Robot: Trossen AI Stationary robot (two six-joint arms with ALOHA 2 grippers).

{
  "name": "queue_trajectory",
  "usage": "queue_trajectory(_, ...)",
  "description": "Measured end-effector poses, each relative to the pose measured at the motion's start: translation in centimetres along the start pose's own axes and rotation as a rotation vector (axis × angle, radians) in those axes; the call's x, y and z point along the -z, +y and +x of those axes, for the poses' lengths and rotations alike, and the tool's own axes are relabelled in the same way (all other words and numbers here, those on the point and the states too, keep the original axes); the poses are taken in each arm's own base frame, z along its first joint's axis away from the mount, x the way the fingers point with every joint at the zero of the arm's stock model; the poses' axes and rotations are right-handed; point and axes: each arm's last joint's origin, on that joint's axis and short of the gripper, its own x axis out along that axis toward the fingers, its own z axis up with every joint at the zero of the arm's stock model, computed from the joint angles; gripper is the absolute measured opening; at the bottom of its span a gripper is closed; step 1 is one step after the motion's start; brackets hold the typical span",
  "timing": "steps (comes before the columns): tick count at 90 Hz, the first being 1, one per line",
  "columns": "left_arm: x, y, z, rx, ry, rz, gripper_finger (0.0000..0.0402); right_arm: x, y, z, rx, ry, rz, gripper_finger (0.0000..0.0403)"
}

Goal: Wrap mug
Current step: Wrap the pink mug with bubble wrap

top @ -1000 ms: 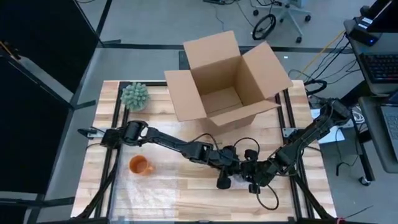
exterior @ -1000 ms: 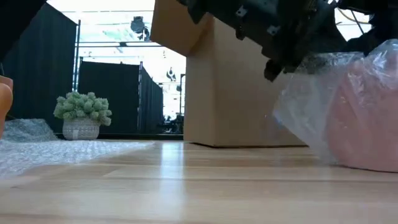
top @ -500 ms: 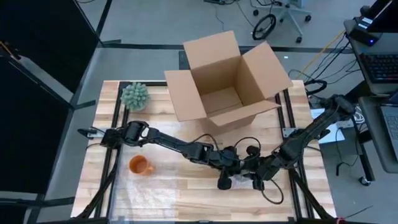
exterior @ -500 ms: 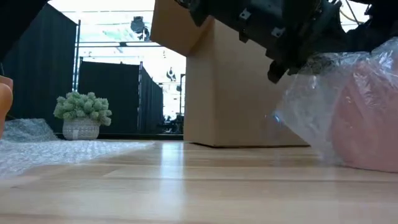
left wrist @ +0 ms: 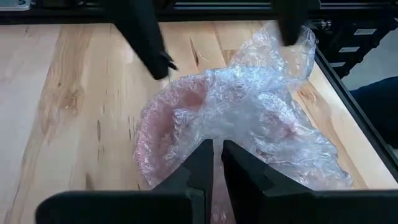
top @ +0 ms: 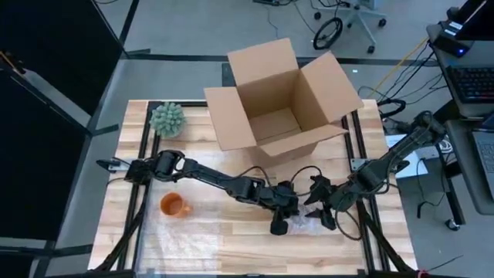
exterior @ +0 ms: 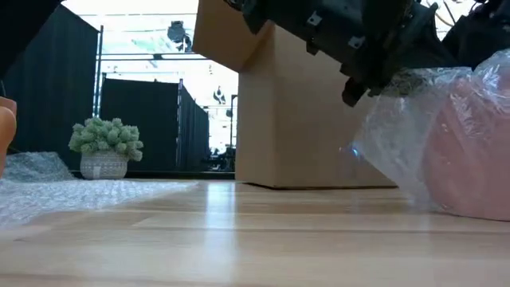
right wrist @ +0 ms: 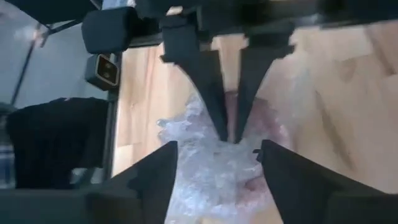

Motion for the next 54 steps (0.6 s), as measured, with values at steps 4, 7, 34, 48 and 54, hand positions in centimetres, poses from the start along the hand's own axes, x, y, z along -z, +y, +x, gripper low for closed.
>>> queue_trajectory(4, 0.0, 0.0, 0.0, 0.0, 0.0, 0.0, 0.0026, 0.2, 0.1, 0.5, 0.009, 0.022, 0.001, 0.024)
queue_trajectory(7, 0.0, 0.0, 0.0, -0.001, 0.0, 0.0, 0.0026, 0.4, 0.1, 0.8, 0.02, 0.036, -0.003, 0.0246)
queue_trajectory(34, -0.2, 0.1, 0.0, -0.012, -0.023, 0.001, 0.0026, 1.4, -0.5, 3.9, 0.215, 0.098, -0.09, 0.0259)
queue_trajectory(48, -0.3, 0.1, 0.1, -0.005, -0.038, 0.0, 0.0026, 1.4, -0.5, 4.3, 0.244, 0.085, -0.138, 0.0257)
queue_trajectory(54, -0.3, 0.1, 0.1, -0.004, -0.038, 0.001, 0.0026, 0.9, -0.1, 3.9, 0.223, 0.081, -0.169, 0.0257)
